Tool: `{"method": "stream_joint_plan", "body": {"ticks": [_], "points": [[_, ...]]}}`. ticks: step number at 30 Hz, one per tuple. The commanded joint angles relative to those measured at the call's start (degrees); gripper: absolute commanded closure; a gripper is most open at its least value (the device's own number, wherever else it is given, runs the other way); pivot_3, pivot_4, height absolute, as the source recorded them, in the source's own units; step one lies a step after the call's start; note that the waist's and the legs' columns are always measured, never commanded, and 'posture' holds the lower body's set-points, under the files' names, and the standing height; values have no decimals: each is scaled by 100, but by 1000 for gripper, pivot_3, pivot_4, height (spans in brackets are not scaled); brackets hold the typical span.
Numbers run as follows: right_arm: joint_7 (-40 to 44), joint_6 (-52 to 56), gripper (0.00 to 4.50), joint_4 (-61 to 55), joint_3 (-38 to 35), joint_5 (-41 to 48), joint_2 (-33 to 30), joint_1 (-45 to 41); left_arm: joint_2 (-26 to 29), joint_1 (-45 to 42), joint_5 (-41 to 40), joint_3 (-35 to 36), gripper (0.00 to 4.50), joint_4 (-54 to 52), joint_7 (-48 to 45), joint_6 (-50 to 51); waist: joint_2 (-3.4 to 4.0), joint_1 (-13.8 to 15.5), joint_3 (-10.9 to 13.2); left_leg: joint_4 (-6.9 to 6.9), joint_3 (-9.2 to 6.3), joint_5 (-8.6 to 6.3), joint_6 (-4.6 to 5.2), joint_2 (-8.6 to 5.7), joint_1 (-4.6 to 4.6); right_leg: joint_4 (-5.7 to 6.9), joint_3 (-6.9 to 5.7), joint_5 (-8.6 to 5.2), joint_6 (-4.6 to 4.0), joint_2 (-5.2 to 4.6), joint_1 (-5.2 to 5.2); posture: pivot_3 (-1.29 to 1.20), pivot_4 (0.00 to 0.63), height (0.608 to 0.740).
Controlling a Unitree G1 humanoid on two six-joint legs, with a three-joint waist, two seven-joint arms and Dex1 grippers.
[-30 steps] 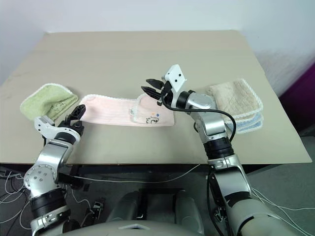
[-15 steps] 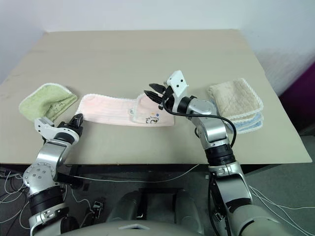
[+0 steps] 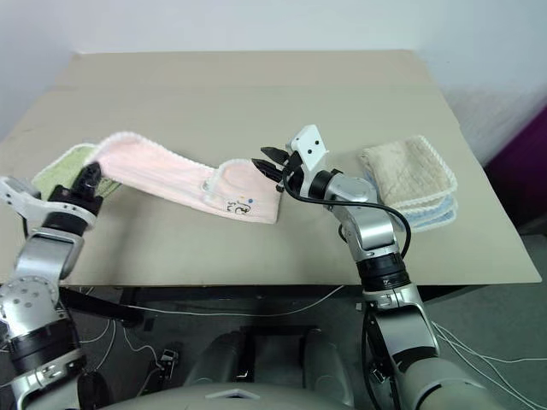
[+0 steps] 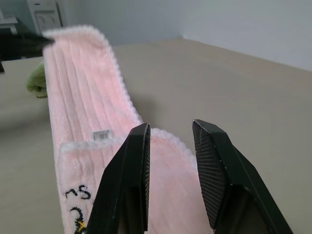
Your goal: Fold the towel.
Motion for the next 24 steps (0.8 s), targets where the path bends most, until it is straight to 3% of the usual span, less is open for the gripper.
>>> {"method": "stream_joint_plan", "body": {"ticks": [1, 6, 12, 18, 24], "points": [[-74, -67, 3089, -185, -92, 37, -7, -21, 274, -156, 303, -631, 4453, -625, -495, 209, 0, 9, 0, 0, -1, 0, 0, -1, -1, 0, -1, 0, 0, -1, 1, 0, 150, 740], [-177, -84, 3089, -130, -126, 25, -17, -31, 593, -437, 1054, -1880, 4453, -1020, -1300, 490, 2, -12, 1, -3, 0, 0, 0, -3, -1, -1, 1, 0, 0, 1, 0, 0, 150, 740], [-772, -290, 3089, 228, -423, -140, -6, -170, 649, -1246, 2528, -3580, 4453, -776, -2190, 454, 3, -12, 2, -4, 3, 1, -1, -3, -2, -2, 1, 0, 0, 5, -2, 0, 150, 740], [-1245, -319, 3089, 343, -786, -95, -34, -205, 466, -1607, 3543, -4435, 4453, -207, -2642, 472, 6, -34, 4, -4, 4, 1, -1, -2, -5, -1, 3, 0, 0, 7, -9, 0, 150, 740], [-1375, -272, 3089, 162, -839, -102, -30, -37, 341, -1544, 4243, -4822, 4453, 81, -3005, 362, 7, -23, 5, -3, 5, 1, -1, 0, -8, -1, 4, 0, 1, 7, -10, 0, 150, 740]]}}
